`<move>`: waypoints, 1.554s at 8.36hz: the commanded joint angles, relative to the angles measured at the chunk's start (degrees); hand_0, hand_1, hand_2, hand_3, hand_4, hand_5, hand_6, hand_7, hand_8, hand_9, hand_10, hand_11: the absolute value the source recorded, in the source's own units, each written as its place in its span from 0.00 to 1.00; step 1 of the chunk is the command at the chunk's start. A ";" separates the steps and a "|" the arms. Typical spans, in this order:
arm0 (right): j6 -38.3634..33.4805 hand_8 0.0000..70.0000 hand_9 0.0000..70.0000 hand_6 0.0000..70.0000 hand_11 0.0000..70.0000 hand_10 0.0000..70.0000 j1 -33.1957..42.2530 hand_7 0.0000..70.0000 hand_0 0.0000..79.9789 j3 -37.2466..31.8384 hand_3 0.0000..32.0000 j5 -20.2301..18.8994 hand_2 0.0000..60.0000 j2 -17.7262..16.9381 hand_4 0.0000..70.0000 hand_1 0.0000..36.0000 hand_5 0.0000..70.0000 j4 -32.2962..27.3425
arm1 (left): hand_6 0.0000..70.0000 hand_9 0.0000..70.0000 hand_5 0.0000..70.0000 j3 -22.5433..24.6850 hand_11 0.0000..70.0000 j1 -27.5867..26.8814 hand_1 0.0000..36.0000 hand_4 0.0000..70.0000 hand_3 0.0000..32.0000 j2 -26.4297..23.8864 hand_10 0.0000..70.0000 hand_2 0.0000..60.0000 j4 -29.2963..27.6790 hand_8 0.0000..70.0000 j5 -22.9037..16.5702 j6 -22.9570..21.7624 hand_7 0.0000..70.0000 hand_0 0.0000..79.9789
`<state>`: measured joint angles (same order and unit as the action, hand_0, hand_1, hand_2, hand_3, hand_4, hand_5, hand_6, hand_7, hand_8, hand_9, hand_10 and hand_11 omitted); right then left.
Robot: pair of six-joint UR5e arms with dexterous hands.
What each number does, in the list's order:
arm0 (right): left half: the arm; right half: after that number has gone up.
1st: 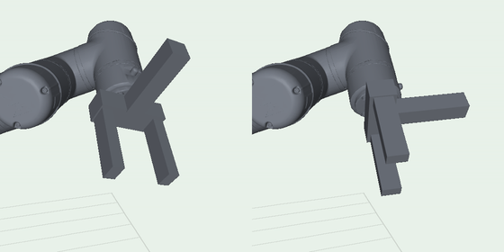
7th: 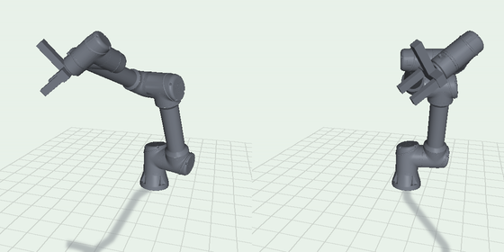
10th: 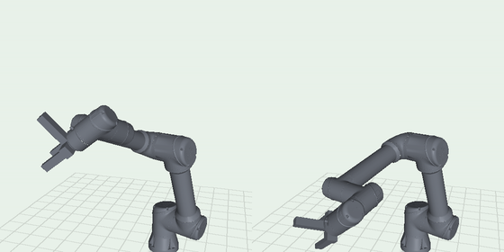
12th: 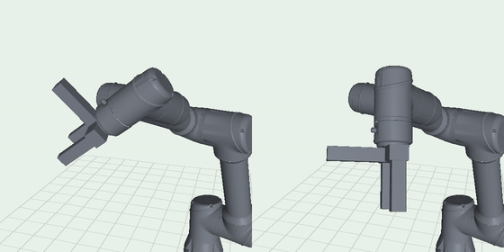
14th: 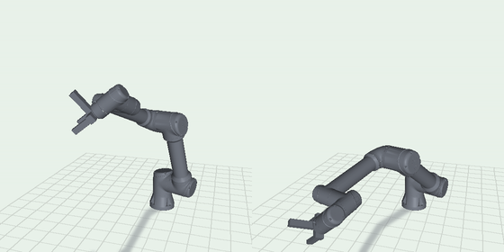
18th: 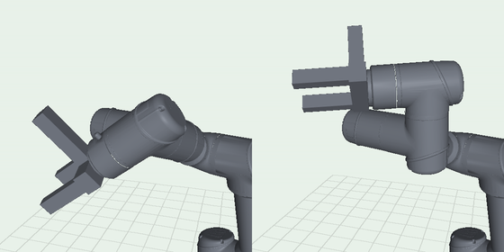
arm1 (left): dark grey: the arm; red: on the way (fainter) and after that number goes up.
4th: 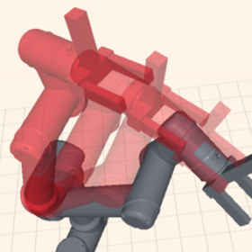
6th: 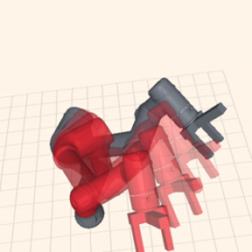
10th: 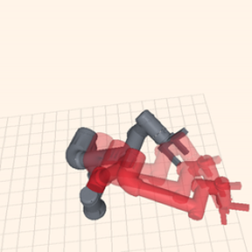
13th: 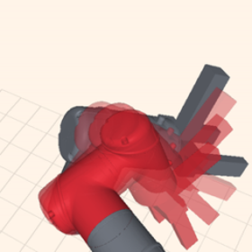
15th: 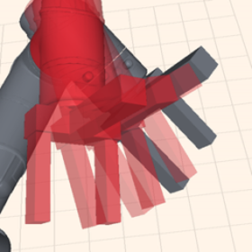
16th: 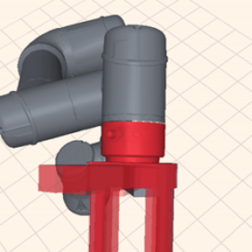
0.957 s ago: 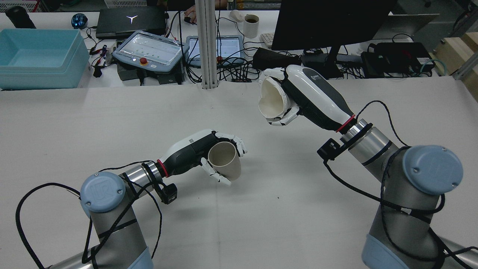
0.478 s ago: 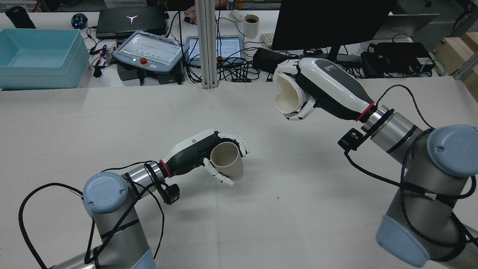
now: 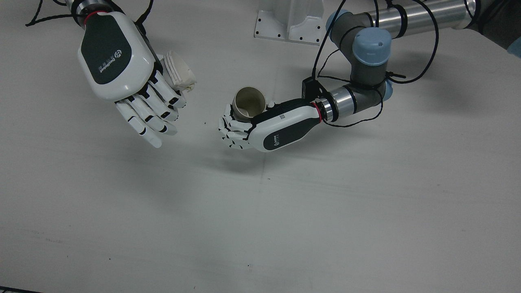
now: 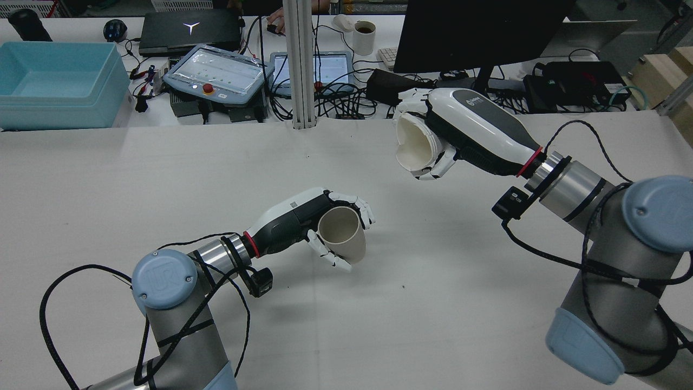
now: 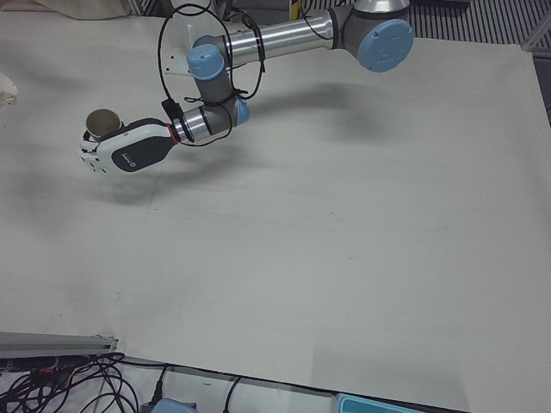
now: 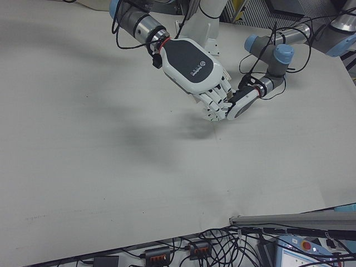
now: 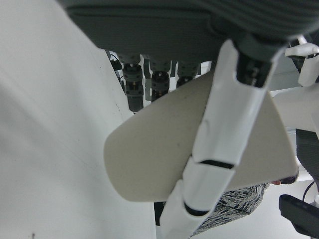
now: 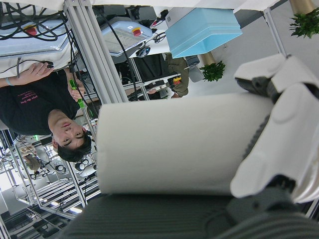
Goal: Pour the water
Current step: 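Tilt the white cup with the right hand over the beige cup, then withdraw both hands, lowering the beige cup back near the table edge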
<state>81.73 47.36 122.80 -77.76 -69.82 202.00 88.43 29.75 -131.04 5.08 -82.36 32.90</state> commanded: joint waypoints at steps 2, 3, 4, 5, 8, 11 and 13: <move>0.10 0.37 0.54 0.61 0.25 0.16 -0.07 0.85 0.58 0.33 0.00 -1.78 0.96 0.73 0.48 0.53 1.00 1.99 | 0.43 0.47 1.00 -1.59 0.34 -2.15 0.98 0.82 0.00 -2.72 0.21 0.29 -0.07 0.33 0.09 1.47 0.57 1.00; 0.10 0.37 0.54 0.61 0.25 0.16 0.01 0.84 0.58 0.33 0.00 -1.78 0.96 0.39 0.47 0.53 1.00 2.08 | 0.43 0.47 1.00 -1.59 0.34 -2.06 0.98 0.82 0.00 -2.73 0.21 0.29 -0.07 0.33 0.09 1.47 0.57 1.00; -0.86 0.36 0.54 0.60 0.25 0.16 0.36 0.83 0.58 0.07 0.00 -1.61 0.95 -0.49 0.46 0.53 1.00 1.82 | 0.44 0.47 1.00 -1.59 0.34 -1.19 0.98 0.83 0.00 -2.20 0.21 0.29 0.02 0.33 0.00 1.21 0.57 1.00; -3.57 0.36 0.53 0.57 0.26 0.17 0.54 0.79 0.58 -0.89 0.00 0.14 0.91 -1.45 0.40 0.52 1.00 0.68 | 0.43 0.47 1.00 -1.59 0.34 0.73 0.98 0.82 0.00 -1.07 0.21 0.29 0.11 0.33 -0.09 1.03 0.57 1.00; -20.84 0.43 0.61 0.50 0.40 0.27 0.89 0.59 0.56 -12.45 0.00 9.54 0.69 -5.67 0.24 0.41 0.98 -10.10 | 0.41 0.46 1.00 -0.01 0.33 11.09 0.96 0.79 0.00 10.16 0.21 0.28 -0.42 0.32 -0.26 -4.57 0.55 1.00; -33.01 0.48 0.65 0.53 0.47 0.32 1.33 0.53 0.57 -19.69 0.00 15.61 0.76 -6.21 0.23 0.46 0.97 -12.07 | 0.40 0.45 1.00 1.49 0.33 16.99 0.94 0.78 0.00 22.37 0.20 0.27 -5.67 0.31 -0.35 -7.05 0.53 1.00; -43.87 0.58 0.74 0.62 0.73 0.51 1.42 0.53 0.58 -27.83 0.00 17.90 0.93 -6.90 0.23 0.51 0.89 -16.25 | 0.39 0.45 1.00 0.18 0.33 19.89 0.94 0.76 0.00 30.81 0.20 0.28 -11.38 0.31 -0.17 -7.58 0.53 1.00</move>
<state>48.88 48.68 103.03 -62.67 -75.93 189.97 89.73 46.26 -108.82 -0.70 -82.64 26.06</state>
